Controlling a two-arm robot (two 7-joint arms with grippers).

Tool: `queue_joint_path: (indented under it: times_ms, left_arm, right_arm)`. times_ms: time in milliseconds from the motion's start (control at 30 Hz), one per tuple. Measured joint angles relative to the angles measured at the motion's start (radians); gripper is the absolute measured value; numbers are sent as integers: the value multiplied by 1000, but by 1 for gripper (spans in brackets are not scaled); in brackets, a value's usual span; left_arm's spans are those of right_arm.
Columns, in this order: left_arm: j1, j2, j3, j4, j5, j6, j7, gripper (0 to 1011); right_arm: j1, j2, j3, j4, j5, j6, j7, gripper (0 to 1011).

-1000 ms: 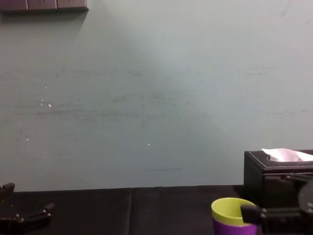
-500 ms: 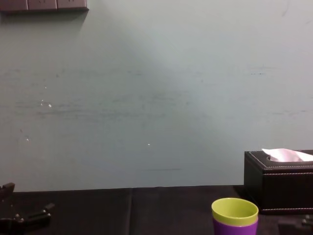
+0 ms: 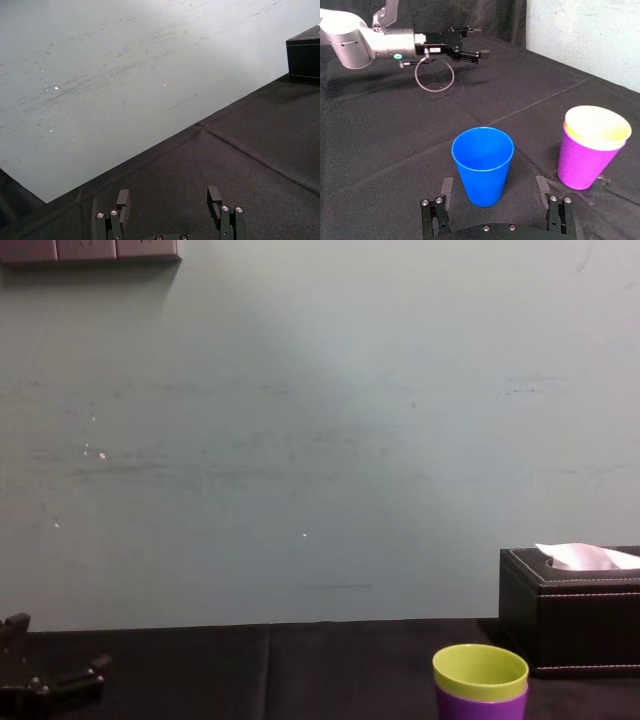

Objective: Stack the three plastic cups sequentially using one hand.

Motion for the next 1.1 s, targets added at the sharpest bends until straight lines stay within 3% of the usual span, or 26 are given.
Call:
queue_joint_path:
  times_ms: [467, 1100]
  left_arm:
    - [0, 0, 0, 0, 0, 0, 0, 1011]
    - [0, 0, 0, 0, 0, 0, 0, 1011]
  right_arm:
    - [67, -43, -64, 48, -19, 12, 18, 1003]
    - [139, -110, -108, 130, -32, 6, 14, 1003]
